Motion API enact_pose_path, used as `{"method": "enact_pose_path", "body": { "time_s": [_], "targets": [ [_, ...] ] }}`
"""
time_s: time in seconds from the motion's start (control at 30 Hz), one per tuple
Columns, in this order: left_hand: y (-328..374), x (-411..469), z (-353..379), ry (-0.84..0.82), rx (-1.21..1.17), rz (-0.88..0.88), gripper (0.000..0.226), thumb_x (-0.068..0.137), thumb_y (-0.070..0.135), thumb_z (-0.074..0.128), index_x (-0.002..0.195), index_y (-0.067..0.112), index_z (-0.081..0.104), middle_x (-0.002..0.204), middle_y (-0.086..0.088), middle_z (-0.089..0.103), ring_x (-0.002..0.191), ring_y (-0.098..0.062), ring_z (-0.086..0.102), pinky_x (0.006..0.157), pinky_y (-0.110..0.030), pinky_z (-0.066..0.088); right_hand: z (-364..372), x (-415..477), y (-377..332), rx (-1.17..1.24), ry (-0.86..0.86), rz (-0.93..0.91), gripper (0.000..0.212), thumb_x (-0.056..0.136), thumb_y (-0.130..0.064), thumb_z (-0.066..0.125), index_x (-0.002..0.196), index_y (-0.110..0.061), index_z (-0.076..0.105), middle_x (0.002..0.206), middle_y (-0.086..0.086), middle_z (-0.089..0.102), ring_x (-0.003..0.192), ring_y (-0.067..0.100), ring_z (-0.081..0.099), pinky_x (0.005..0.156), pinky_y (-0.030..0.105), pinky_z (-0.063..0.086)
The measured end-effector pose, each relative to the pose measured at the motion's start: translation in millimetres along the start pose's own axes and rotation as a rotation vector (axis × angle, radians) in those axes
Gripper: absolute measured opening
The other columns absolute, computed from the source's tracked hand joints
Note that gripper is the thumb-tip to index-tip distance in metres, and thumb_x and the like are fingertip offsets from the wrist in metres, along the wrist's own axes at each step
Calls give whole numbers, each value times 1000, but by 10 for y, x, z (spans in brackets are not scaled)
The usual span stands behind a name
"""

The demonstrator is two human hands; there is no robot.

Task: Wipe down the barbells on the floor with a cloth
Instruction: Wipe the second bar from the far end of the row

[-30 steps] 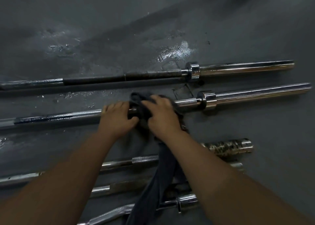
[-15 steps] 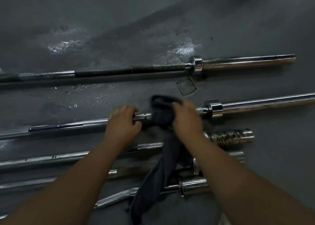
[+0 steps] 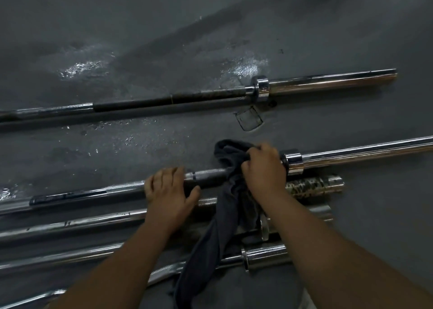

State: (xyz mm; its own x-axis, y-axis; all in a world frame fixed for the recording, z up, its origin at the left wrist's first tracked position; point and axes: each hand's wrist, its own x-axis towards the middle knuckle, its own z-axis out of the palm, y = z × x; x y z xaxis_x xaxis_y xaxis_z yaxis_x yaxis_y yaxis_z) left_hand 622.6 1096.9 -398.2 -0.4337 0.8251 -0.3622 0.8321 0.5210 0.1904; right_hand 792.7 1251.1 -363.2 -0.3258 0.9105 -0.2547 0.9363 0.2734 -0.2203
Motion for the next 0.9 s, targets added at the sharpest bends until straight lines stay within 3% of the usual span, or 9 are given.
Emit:
{"method": "enact_pose_path", "body": {
  "time_s": [0.17, 0.27, 0.33, 0.43, 0.53, 0.73, 0.8, 0.9],
  "targets": [
    [-117, 488, -226, -36, -63, 69, 81, 75, 71, 21, 143, 32, 40, 145, 2, 43, 133, -23, 35, 108, -44, 20, -77, 308, 90, 81, 102, 142, 61, 87, -2, 59, 140, -29, 45, 145, 10, 36, 125, 32, 41, 81, 40, 47],
    [-154, 649, -349, 122, -156, 86, 72, 80, 60, 33, 139, 21, 47, 140, -4, 49, 127, -28, 44, 107, -47, 31, -43, 465, 12, 61, 109, 129, 55, 90, -3, 56, 137, -32, 52, 154, 5, 32, 135, 30, 35, 87, 42, 48],
    [-104, 602, -285, 172, -104, 131, 69, 82, 55, 39, 137, 15, 49, 135, -7, 53, 123, -31, 49, 110, -48, 31, 28, 479, -213, 52, 100, 48, 45, 89, -7, 56, 128, -27, 61, 146, 3, 45, 131, 28, 39, 90, 38, 47],
    [-53, 636, -181, 116, 6, 155, 78, 79, 60, 40, 142, 14, 46, 140, -8, 51, 129, -30, 46, 116, -46, 16, 218, 356, -794, 143, 32, -206, 39, 85, -8, 55, 120, -21, 66, 132, 1, 55, 123, 25, 45, 91, 36, 47],
    [-122, 860, -292, 63, -9, 166, 79, 74, 61, 35, 140, 21, 47, 135, -5, 55, 123, -28, 47, 106, -39, 17, 208, 422, -920, 192, -17, -360, 40, 85, -10, 56, 122, -24, 64, 130, -2, 55, 118, 23, 49, 87, 36, 48],
    [-194, 1251, -533, 27, -77, 200, 90, 63, 65, 28, 144, 26, 43, 140, -2, 50, 129, -25, 41, 106, -38, 21, -28, 758, -27, 108, 173, 60, 52, 84, -3, 52, 133, -19, 58, 143, 3, 45, 129, 31, 40, 97, 41, 47],
    [-187, 1328, -566, 59, -101, 184, 91, 64, 63, 31, 143, 21, 46, 138, -6, 50, 128, -28, 43, 107, -42, 25, 40, 684, -259, 89, 181, -8, 57, 81, -2, 56, 135, -18, 55, 145, 6, 42, 129, 34, 38, 101, 40, 43],
    [-150, 1314, -495, 90, 5, 213, 90, 64, 60, 33, 141, 16, 47, 140, -9, 52, 127, -31, 46, 111, -46, 24, 207, 494, -655, 148, 71, -304, 54, 77, -1, 60, 129, -17, 60, 140, 8, 48, 123, 36, 44, 96, 41, 47]
  ]
}}
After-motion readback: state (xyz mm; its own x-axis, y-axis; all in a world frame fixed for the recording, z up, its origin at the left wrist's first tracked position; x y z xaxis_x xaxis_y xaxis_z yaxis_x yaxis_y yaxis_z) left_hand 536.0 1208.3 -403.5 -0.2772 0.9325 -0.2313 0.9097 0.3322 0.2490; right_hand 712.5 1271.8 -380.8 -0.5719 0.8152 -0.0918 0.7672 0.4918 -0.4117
